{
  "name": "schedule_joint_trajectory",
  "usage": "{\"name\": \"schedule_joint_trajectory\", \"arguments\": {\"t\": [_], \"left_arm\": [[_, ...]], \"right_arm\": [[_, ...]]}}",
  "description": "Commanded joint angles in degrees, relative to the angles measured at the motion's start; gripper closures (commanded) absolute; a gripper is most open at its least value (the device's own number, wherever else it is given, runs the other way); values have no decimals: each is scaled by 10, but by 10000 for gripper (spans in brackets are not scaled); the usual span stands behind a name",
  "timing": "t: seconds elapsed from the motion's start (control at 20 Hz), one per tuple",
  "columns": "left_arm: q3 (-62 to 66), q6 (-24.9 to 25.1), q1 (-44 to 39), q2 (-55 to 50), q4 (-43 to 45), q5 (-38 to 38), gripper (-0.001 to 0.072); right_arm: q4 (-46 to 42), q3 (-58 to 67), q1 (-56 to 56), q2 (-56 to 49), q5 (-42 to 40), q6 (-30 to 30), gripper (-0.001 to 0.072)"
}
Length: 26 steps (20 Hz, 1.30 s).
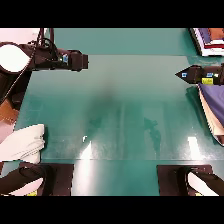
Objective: Fold the shirts.
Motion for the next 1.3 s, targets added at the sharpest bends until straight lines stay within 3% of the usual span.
{"name": "schedule_joint_trajectory", "arguments": {"t": [0.0,0.15,0.4,0.45,0.5,0.55,0.65,0.8,0.95,1.15,1.2,1.25], "left_arm": [[12,35,9,3,32,-38,684],[34,45,59,47,160,-238,684],[-73,45,176,185,263,-372,683],[-107,45,193,204,271,-385,595],[-143,44,209,217,274,-390,255],[-184,39,222,226,277,-390,8],[-260,39,239,230,280,-387,103],[-377,36,242,230,280,-351,103],[-472,-1,243,229,281,-295,103],[-506,-50,242,230,279,-289,106],[-503,-55,242,230,279,-294,172],[-497,-55,242,230,279,-300,472]], "right_arm": [[0,0,0,0,0,0,693],[0,0,0,0,7,0,693],[2,0,0,0,12,0,693],[2,0,0,0,12,0,693],[2,0,0,0,12,0,693],[2,0,0,0,13,0,693],[2,0,0,0,13,0,693],[2,0,0,0,13,0,693],[2,0,0,0,13,0,693],[1,0,0,0,12,0,693],[1,0,0,0,12,0,693],[1,0,0,0,12,0,693]]}}
